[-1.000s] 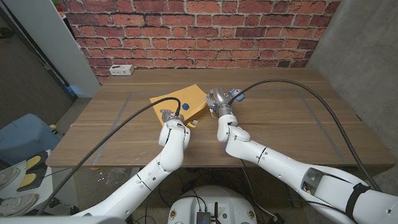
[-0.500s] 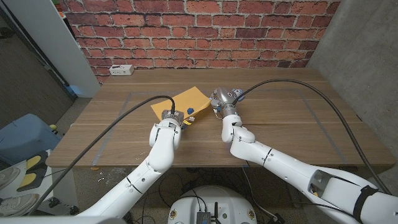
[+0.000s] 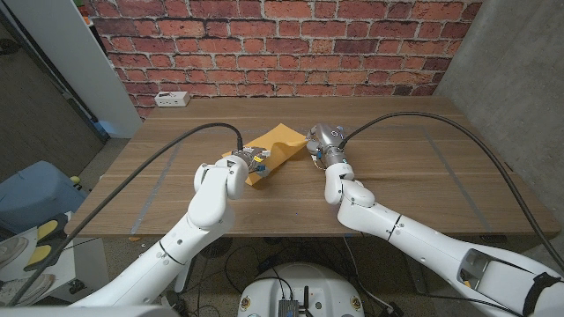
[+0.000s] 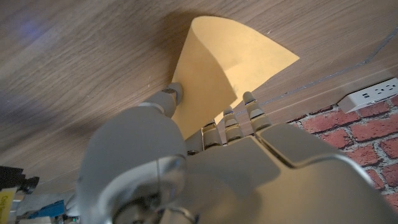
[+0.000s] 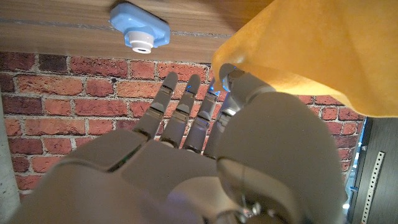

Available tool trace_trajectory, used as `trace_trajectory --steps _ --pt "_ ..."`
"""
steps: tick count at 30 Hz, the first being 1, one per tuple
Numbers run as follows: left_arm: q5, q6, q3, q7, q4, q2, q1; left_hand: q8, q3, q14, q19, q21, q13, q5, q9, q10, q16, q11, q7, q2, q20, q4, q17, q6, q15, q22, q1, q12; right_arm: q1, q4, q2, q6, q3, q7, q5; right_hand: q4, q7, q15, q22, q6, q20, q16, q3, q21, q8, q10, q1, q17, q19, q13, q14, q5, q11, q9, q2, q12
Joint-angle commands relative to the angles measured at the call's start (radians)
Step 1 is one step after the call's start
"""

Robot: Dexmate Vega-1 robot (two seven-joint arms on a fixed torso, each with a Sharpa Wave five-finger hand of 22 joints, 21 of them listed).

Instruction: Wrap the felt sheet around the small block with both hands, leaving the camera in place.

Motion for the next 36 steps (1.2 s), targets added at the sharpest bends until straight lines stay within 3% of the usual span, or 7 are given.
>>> trace_trajectory --steps 1,7,13,19,28,33,36 --pt "-0.080 0.103 0.028 0.081 -0.053 0.075 -0.026 -0.012 0.006 0.032 0.022 0.015 0.003 0.007 0.000 0.022 0.002 -0.004 -0.001 -0.005 0.002 0.001 0.002 0.014 -0.001 0.003 0.005 -0.001 -0.010 -0.110 -0.080 -0.006 0.006 0.125 -0.034 0.001 0.103 -0.142 0.004 0.122 0.001 -0.006 0.015 -0.003 0.011 -0.008 -0.016 0.004 -0.008 0.006 -0.003 0.000 -0.001 0.007 -0.004 -0.002" --pt "-0.008 0.166 0.069 0.183 -0.034 0.085 -0.018 -0.026 0.001 0.084 0.062 0.037 0.004 0.011 -0.012 0.071 0.005 -0.035 0.007 -0.013 -0.003 -0.009 0.003 0.047 -0.014 0.005 0.003 0.005 -0.013 -0.150 -0.107 -0.003 0.001 0.182 -0.063 -0.001 0.112 -0.142 0.004 0.135 0.001 -0.008 0.031 -0.007 0.017 -0.013 -0.025 0.006 -0.013 0.007 -0.006 0.002 0.000 0.005 -0.011 -0.002" --pt "0.024 0.207 0.081 0.161 -0.025 0.094 -0.022 -0.032 0.000 0.100 0.077 0.046 0.004 0.013 -0.017 0.075 0.005 -0.036 0.009 -0.014 0.000 -0.015 0.003 0.056 -0.020 0.006 0.004 0.002 -0.022 -0.149 -0.107 -0.024 0.010 0.197 -0.096 0.001 0.097 -0.143 0.004 0.127 0.001 -0.009 0.050 -0.010 0.013 -0.029 -0.040 0.012 -0.012 0.007 -0.015 0.003 0.004 -0.002 -0.015 -0.006" --pt "-0.008 0.222 0.071 0.151 -0.036 0.106 -0.012 -0.037 -0.002 0.113 0.079 0.050 0.004 0.015 -0.022 0.079 0.003 -0.031 0.018 -0.019 -0.004 -0.024 0.002 0.068 -0.025 0.007 0.007 -0.001 -0.034 -0.111 -0.085 -0.018 0.033 0.157 -0.100 -0.006 0.089 -0.148 0.005 0.102 -0.005 0.020 0.032 -0.008 0.000 -0.032 -0.032 0.058 -0.002 0.006 -0.023 -0.022 0.002 -0.013 -0.001 -0.005" --pt "-0.121 0.248 0.036 0.233 -0.062 0.117 0.027 -0.051 -0.003 0.133 0.079 0.056 0.003 0.019 -0.031 0.099 -0.001 -0.029 0.030 -0.016 -0.004 -0.038 0.002 0.077 -0.034 0.009 0.013 -0.004 -0.017 -0.083 -0.061 -0.017 0.042 0.159 -0.098 -0.003 0.070 -0.147 0.007 0.058 -0.007 0.047 -0.002 -0.009 -0.014 -0.060 -0.026 0.113 -0.004 0.001 -0.044 -0.034 0.001 -0.010 0.021 -0.016" --pt "-0.196 0.274 0.024 0.259 -0.076 0.133 0.027 -0.065 -0.005 0.159 0.083 0.063 0.005 0.008 -0.015 0.100 0.004 -0.009 0.016 -0.001 0.001 -0.027 0.004 0.047 -0.023 0.012 0.012 -0.012 0.001 -0.077 -0.055 -0.015 0.027 0.174 -0.112 0.002 0.059 -0.148 0.008 0.045 -0.005 0.057 -0.026 -0.011 -0.017 -0.087 -0.028 0.141 -0.009 -0.003 -0.065 -0.032 -0.002 -0.007 0.035 -0.028" --pt "-0.287 0.279 -0.010 0.297 -0.087 0.137 0.039 -0.069 0.002 0.164 0.092 0.072 0.008 0.000 -0.002 0.104 0.006 0.013 0.014 0.016 -0.002 -0.005 0.010 0.031 -0.019 0.015 0.011 -0.015 0.012 -0.071 -0.049 -0.014 0.023 0.182 -0.117 0.002 0.053 -0.146 0.009 0.041 -0.005 0.055 -0.027 -0.011 -0.018 -0.102 -0.029 0.143 -0.009 -0.004 -0.069 -0.029 -0.013 -0.007 0.038 -0.034"
